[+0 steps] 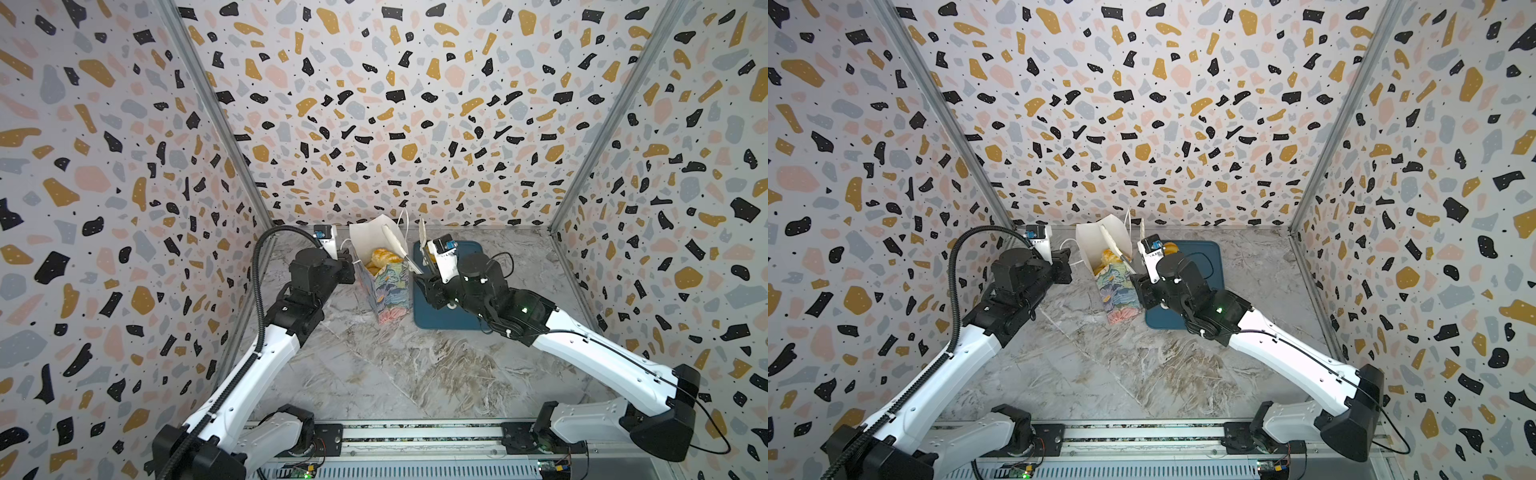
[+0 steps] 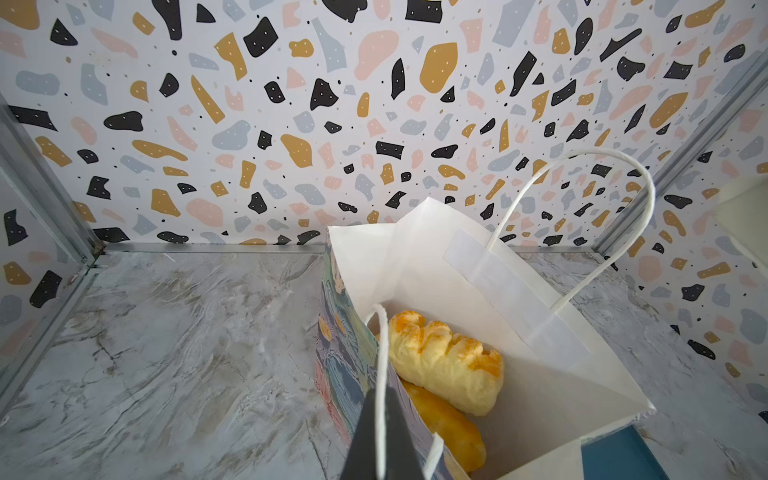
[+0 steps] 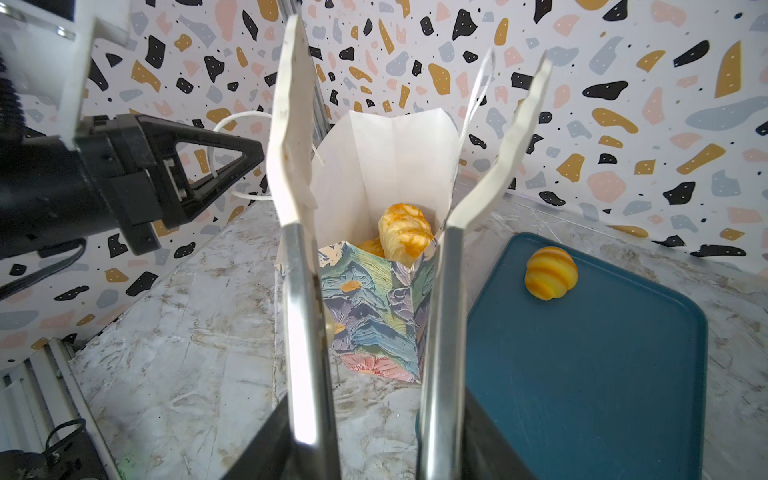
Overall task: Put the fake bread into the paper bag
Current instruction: 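Withdraw the open tongs from the bag back over the tray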
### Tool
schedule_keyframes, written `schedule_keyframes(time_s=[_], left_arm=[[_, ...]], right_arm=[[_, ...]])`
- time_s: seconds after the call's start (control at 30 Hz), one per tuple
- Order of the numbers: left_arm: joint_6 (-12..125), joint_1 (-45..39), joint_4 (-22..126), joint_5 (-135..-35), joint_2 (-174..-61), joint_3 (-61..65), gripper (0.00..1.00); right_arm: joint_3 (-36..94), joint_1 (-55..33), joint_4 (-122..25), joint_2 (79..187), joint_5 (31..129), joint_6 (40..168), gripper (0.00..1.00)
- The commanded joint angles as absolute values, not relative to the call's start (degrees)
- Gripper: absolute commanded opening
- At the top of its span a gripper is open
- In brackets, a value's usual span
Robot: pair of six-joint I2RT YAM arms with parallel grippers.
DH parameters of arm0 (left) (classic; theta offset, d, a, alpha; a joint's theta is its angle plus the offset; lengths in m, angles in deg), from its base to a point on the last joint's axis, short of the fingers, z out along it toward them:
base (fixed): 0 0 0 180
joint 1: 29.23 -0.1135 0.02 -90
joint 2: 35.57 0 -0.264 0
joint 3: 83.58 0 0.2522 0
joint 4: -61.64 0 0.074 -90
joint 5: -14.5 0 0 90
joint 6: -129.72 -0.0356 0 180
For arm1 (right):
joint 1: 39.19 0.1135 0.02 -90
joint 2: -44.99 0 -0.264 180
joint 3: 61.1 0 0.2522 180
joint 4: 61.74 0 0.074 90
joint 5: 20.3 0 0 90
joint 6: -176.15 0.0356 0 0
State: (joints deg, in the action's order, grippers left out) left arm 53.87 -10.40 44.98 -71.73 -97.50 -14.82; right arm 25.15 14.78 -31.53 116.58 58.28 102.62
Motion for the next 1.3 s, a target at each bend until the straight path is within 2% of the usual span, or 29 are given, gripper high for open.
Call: schedule_keyframes(time_s=[0.0,0.37,0.63,1.0,1.27], left_arm=[[53.7,-10.2,46.7,-71.5,-96.3,-15.3,0.0],[53.7,-10.2,46.7,-71.9,-96.6,-15.3,0.0],[53.7,-10.2,46.5,-72.3,-96.7,-15.1,0.0],[53.7,-10.2,46.7,-72.0,-97.2,-15.2,0.0],[53.7,-10.2,46.6,-72.0,-96.9,-15.2,0.0]], right_arm=[[23.4,14.9,-36.9,111.9,55.9,103.5,0.54],[17.8,13.8,-35.9,106.9,51.9,103.9,0.55],[13.9,9.6,-36.8,105.8,52.7,104.3,0.55],[8.8,0.5,-38.4,108.2,58.1,104.6,0.56],[7.0,-2.9,-39.8,113.0,58.9,103.5,0.55]])
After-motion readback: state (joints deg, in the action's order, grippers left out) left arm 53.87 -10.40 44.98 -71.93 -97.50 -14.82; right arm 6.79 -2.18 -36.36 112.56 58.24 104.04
